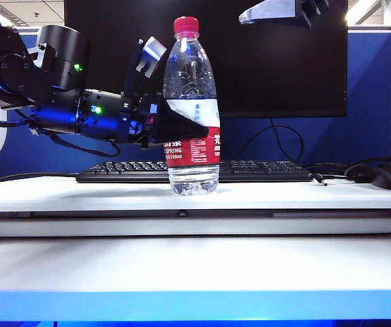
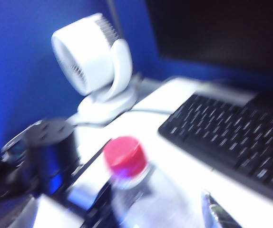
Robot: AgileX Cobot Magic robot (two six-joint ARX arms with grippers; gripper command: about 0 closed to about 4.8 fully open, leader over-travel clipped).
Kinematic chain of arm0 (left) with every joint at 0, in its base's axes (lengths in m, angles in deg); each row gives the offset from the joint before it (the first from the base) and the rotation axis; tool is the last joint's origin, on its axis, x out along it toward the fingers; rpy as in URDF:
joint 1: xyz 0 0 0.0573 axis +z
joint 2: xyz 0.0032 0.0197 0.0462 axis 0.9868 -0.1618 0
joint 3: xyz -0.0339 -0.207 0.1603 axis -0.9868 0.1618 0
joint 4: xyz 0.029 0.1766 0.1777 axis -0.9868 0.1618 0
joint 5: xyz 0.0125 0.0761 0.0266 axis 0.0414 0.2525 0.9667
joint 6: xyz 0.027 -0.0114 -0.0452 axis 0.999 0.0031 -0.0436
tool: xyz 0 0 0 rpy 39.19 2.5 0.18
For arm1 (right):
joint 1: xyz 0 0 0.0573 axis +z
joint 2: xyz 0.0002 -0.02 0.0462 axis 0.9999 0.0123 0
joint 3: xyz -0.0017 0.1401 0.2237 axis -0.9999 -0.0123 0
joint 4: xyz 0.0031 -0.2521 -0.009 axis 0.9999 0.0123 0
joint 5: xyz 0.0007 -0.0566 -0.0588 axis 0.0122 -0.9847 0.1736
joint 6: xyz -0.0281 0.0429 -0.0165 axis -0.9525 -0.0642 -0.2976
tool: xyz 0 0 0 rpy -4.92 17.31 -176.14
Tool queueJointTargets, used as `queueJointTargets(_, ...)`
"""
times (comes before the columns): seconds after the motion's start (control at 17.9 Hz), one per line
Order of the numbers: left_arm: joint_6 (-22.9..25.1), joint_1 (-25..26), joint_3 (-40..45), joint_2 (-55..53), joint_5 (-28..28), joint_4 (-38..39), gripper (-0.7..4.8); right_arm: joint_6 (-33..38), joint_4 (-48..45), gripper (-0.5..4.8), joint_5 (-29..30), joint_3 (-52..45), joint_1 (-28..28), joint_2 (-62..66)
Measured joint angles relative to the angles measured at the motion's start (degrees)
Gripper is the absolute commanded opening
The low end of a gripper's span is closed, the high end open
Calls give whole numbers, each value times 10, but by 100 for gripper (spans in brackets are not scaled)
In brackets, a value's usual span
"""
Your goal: Unscrew the cap from the plastic bottle on the table.
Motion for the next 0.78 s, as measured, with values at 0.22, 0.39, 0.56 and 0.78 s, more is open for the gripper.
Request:
queueJointTargets(0.22,-2,-2,0,0,7,-1,19,-76,-21,479,-3,1,5,25)
queueJointTargets(0.39,-10,-2,0,0,10,-6,19,-90,-59,479,-5,1,23,51)
queueJointTargets(0.56,-25,-6,0,-1,20,-12,19,-93,-109,479,-24,1,50,85)
queueJointTargets(0.78,-28,-22,0,-1,25,-12,19,-94,-150,479,-51,1,61,106)
